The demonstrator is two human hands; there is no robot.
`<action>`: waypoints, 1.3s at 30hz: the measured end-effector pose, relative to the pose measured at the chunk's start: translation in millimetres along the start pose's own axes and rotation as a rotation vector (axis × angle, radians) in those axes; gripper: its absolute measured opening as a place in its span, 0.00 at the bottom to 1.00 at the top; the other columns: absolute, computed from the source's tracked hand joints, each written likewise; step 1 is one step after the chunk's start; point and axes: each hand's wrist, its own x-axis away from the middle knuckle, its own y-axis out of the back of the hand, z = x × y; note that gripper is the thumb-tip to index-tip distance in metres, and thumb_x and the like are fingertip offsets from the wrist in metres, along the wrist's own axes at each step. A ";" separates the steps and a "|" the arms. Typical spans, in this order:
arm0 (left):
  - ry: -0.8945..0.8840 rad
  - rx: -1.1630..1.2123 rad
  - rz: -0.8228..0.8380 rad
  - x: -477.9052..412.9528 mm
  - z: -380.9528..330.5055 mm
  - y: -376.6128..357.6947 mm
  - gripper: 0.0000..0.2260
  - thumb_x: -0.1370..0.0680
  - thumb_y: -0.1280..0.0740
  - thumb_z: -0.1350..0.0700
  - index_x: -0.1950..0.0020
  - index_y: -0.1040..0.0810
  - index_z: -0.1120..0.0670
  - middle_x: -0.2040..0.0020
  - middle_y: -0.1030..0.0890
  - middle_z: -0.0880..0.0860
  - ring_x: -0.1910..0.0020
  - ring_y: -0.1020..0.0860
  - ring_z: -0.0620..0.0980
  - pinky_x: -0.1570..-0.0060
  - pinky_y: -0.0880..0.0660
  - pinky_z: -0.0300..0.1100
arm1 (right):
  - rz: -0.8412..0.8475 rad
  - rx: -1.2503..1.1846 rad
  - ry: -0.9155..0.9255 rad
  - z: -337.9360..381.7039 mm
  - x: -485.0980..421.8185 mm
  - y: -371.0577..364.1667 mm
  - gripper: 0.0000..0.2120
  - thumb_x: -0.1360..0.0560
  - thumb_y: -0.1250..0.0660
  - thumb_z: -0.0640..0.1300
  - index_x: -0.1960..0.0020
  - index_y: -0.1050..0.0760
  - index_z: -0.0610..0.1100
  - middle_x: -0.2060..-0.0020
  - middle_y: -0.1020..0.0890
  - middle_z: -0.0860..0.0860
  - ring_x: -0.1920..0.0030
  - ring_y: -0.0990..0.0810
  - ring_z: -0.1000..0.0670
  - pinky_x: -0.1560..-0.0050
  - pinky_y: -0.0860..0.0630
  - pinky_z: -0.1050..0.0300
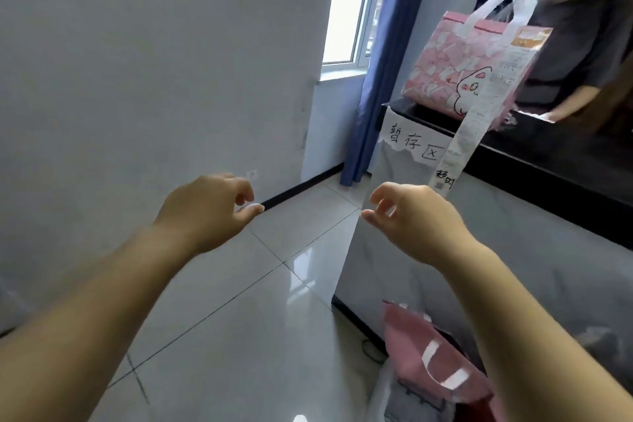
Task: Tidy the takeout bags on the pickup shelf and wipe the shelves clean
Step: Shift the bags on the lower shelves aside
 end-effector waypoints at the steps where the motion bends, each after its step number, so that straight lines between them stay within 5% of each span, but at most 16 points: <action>1: 0.019 -0.020 0.008 18.4 3.5 6.3 0.12 0.25 0.37 0.40 0.53 0.22 0.47 0.59 0.24 0.43 0.60 0.24 0.46 0.65 0.28 0.39 | 0.013 -0.008 0.037 9.9 5.2 -2.9 0.12 0.27 0.35 0.59 0.48 0.25 0.54 0.56 0.19 0.57 0.57 0.21 0.53 0.59 0.27 0.57; 4: 0.093 -0.087 0.032 74.0 20.3 30.2 0.13 0.25 0.37 0.40 0.53 0.22 0.47 0.61 0.25 0.43 0.63 0.25 0.44 0.70 0.33 0.37 | 0.037 -0.045 0.143 48.1 17.7 -11.5 0.14 0.26 0.36 0.60 0.46 0.25 0.53 0.55 0.19 0.57 0.59 0.22 0.54 0.63 0.29 0.58; 9: 0.285 -0.137 0.042 161.8 58.4 81.0 0.12 0.26 0.36 0.40 0.53 0.22 0.47 0.60 0.23 0.44 0.62 0.24 0.45 0.64 0.26 0.41 | 0.096 -0.114 0.277 129.6 38.8 -24.2 0.14 0.27 0.37 0.60 0.47 0.25 0.53 0.56 0.20 0.58 0.58 0.22 0.53 0.61 0.26 0.57; 17: 0.501 -0.209 -0.019 315.7 120.9 176.5 0.09 0.26 0.35 0.41 0.59 0.23 0.44 0.62 0.22 0.42 0.62 0.24 0.42 0.70 0.34 0.37 | 0.125 -0.215 0.468 284.5 93.0 -33.7 0.13 0.27 0.36 0.60 0.47 0.25 0.54 0.57 0.20 0.59 0.58 0.22 0.54 0.62 0.29 0.58; 33: 0.965 -0.225 -0.133 625.1 224.6 316.2 0.09 0.28 0.34 0.40 0.64 0.24 0.43 0.63 0.23 0.39 0.62 0.25 0.39 0.63 0.27 0.40 | 0.314 -0.363 0.848 584.1 239.8 -73.6 0.13 0.26 0.36 0.58 0.46 0.25 0.52 0.58 0.21 0.59 0.59 0.24 0.56 0.64 0.31 0.61; 39: 1.156 -0.258 -0.193 701.3 268.5 331.6 0.08 0.28 0.34 0.41 0.64 0.24 0.42 0.64 0.23 0.38 0.64 0.26 0.37 0.67 0.29 0.37 | 0.402 -0.348 0.969 673.9 260.5 -103.4 0.13 0.26 0.37 0.59 0.46 0.25 0.53 0.55 0.19 0.58 0.56 0.22 0.54 0.56 0.24 0.55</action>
